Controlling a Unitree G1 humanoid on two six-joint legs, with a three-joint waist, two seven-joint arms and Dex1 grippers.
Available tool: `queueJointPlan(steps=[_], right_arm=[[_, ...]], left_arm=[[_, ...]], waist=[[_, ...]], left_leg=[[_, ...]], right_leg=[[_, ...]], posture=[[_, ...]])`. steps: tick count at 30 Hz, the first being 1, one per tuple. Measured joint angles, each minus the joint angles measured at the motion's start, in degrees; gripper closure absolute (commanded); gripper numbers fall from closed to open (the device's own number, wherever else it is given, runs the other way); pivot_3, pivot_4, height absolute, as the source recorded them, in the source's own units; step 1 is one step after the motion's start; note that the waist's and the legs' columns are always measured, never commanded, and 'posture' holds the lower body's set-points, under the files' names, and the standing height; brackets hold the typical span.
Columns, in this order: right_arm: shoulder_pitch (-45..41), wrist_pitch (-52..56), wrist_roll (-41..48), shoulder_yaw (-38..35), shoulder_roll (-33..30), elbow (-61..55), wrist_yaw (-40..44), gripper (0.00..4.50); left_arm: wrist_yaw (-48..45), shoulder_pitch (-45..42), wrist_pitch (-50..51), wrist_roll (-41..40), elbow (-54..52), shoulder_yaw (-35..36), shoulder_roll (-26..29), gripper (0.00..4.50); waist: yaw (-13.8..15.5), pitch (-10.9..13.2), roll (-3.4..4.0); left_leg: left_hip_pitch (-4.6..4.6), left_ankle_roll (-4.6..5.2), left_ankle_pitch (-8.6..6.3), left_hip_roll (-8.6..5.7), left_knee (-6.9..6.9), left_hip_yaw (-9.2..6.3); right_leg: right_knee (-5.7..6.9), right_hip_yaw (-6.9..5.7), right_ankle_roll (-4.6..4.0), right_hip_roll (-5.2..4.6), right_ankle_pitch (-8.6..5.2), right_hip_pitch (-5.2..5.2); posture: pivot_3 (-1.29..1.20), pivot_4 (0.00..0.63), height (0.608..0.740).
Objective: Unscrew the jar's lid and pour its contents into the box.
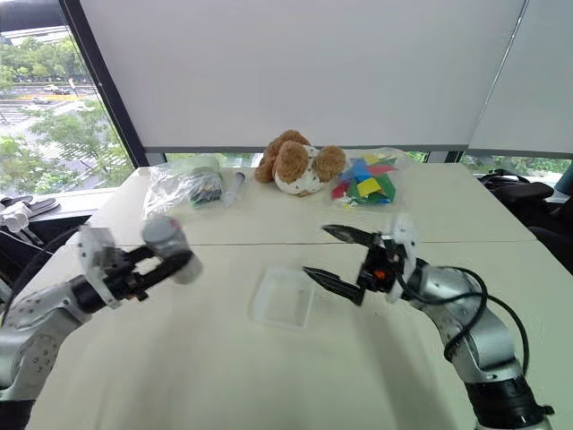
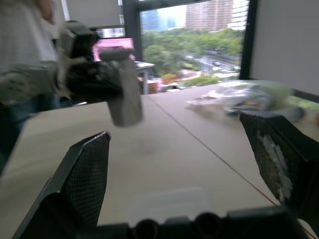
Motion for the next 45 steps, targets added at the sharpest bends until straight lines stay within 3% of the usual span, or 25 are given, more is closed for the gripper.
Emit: queueJointPlan(steps=[7,12,23,26,29,33,36,41,45], right_arm=[[-12.4,14.4,2.8,5.8,4.1,-1.3,-6.8,0.00],[-13.8,17.6,1.8,7.8,4.9,-1.0,-7.4,0.00],[-14.9,20.6,-0.4,10.9,5.3,0.2,-5.3,0.00],[-15.0,20.6,-1.1,11.2,5.6,0.8,-4.8,0.89],[-15.3,20.6,-1.5,11.3,5.8,1.0,-4.0,2.22],[-15.5,20.4,-1.9,11.3,5.8,1.4,-2.6,2.20],[-16.1,18.6,-2.1,11.3,5.2,3.0,2.0,2.20],[-22.3,13.5,-1.1,13.4,1.7,8.3,21.9,2.20],[-24.4,10.4,-1.8,15.3,1.7,11.3,29.5,2.20]], left_arm=[[-1.5,-6.4,5.2,0.6,-3.7,-10.1,-3.2,2.40],[-3.4,-6.6,4.4,4.7,-3.6,-14.5,-3.7,2.40],[-3.9,-9.0,3.3,7.3,-2.4,-16.1,-7.6,2.40],[-3.9,-8.7,3.3,7.6,-2.4,-16.4,-7.9,2.40],[-3.7,-8.7,3.2,7.8,-2.5,-16.4,-7.9,2.40],[-3.8,-8.7,3.2,7.8,-2.5,-16.4,-8.1,2.40],[-5.6,-8.8,3.2,7.2,-2.5,-16.4,-8.0,2.40],[-15.3,-10.3,2.2,5.0,-4.5,-17.4,-6.4,2.40],[-19.0,-10.9,2.0,5.0,-4.8,-18.6,-6.1,2.40]], waist=[[0.0,0.0,-0.02],[0.0,0.0,-0.01],[-0.1,0.0,-0.01],[-0.2,0.0,-0.01],[-0.1,0.0,-0.01],[-0.1,0.0,-0.01],[-0.2,0.0,-0.02],[-0.6,0.0,-0.02],[-1.3,0.0,-0.02]], left_leg=[[-0.13,0.01,0.01,-0.08,0.02,0.01],[-0.21,0.01,0.01,-0.08,0.00,0.01],[-0.21,0.01,0.02,-0.07,0.05,0.01],[-0.21,0.01,0.02,-0.07,0.05,0.01],[-0.21,0.01,0.02,-0.07,0.06,0.01],[-0.21,0.01,0.02,-0.07,0.06,0.01],[-0.21,0.01,0.02,-0.07,0.06,0.01],[-0.18,0.01,0.02,-0.06,0.08,0.03],[-0.18,0.01,0.02,-0.05,0.07,0.00]], right_leg=[[-0.05,-0.01,0.21,-0.01,0.12,-0.08],[-0.03,-0.01,0.21,-0.01,0.13,-0.19],[-0.01,-0.03,0.22,0.01,0.14,-0.19],[0.00,-0.03,0.22,0.01,0.14,-0.19],[0.00,-0.03,0.22,0.01,0.14,-0.18],[0.00,-0.03,0.22,0.01,0.14,-0.18],[0.01,-0.04,0.22,0.02,0.14,-0.18],[-0.01,-0.08,0.23,0.03,0.14,-0.12],[0.01,-0.08,0.23,0.03,0.14,-0.13]], posture=[[0.00,0.150,0.740],[0.00,0.150,0.740],[0.00,0.150,0.740],[0.00,0.150,0.740],[0.00,0.150,0.740],[0.00,0.150,0.740],[0.00,0.150,0.740],[0.00,0.150,0.740],[0.00,0.150,0.740]])
